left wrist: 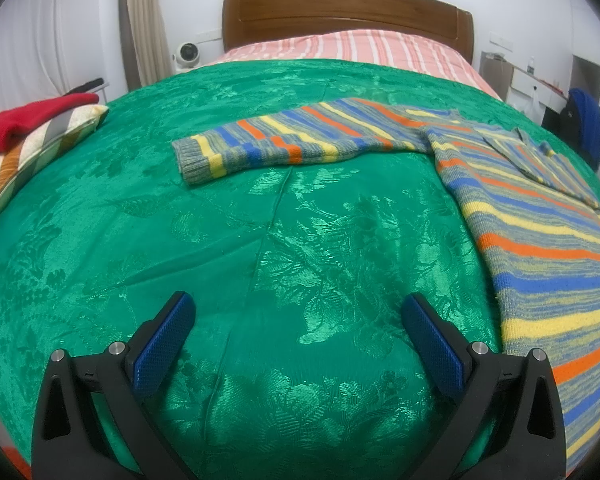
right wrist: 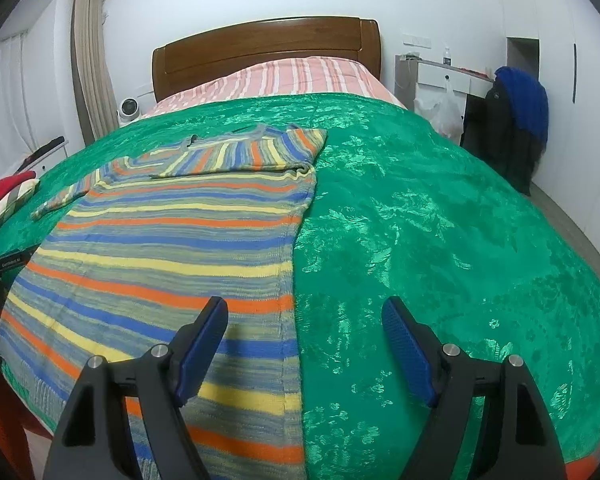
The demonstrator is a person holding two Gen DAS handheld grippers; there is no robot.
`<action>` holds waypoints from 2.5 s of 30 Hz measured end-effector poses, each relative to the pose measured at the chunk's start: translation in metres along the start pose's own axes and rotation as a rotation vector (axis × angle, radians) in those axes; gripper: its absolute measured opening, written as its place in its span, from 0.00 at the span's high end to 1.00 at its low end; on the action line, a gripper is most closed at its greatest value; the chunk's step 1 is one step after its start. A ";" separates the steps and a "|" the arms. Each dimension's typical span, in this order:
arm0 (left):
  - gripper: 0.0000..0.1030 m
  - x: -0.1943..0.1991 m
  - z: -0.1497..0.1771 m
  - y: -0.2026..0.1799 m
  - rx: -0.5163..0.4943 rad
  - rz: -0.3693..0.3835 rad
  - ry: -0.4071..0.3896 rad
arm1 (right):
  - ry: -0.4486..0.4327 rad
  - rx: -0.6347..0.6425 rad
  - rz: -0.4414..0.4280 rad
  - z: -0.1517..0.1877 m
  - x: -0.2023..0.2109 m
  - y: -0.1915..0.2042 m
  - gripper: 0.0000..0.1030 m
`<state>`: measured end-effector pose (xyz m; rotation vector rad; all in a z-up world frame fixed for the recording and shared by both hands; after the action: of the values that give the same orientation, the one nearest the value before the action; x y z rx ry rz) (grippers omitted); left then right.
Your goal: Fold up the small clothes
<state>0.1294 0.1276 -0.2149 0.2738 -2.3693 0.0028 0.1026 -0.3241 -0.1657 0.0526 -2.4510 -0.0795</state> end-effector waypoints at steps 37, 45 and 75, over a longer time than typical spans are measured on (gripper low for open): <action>0.01 -0.005 -0.071 0.077 0.315 0.139 0.151 | 0.071 -0.001 0.133 0.009 0.000 -0.019 0.23; 0.02 -0.093 -0.102 0.110 0.424 0.039 0.339 | 0.072 0.018 0.110 0.010 -0.004 -0.010 0.23; 0.08 -0.013 -0.200 -0.267 -0.329 0.280 0.134 | 0.062 -0.113 0.009 0.007 -0.004 -0.032 0.23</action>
<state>0.3280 -0.1144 -0.0985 -0.2096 -2.2124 -0.2269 0.1023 -0.3552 -0.1756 -0.0060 -2.3806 -0.2093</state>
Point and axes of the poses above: each gripper's, at about its wrist camera, not at the fingertips, and x roughly against the way its jaws point, y to its left, z to its underside, the point moved 7 cm from there along -x, roughly the way its jaws point, and after that the axes turned 5 degrees about -z, right-handed, at the moved point
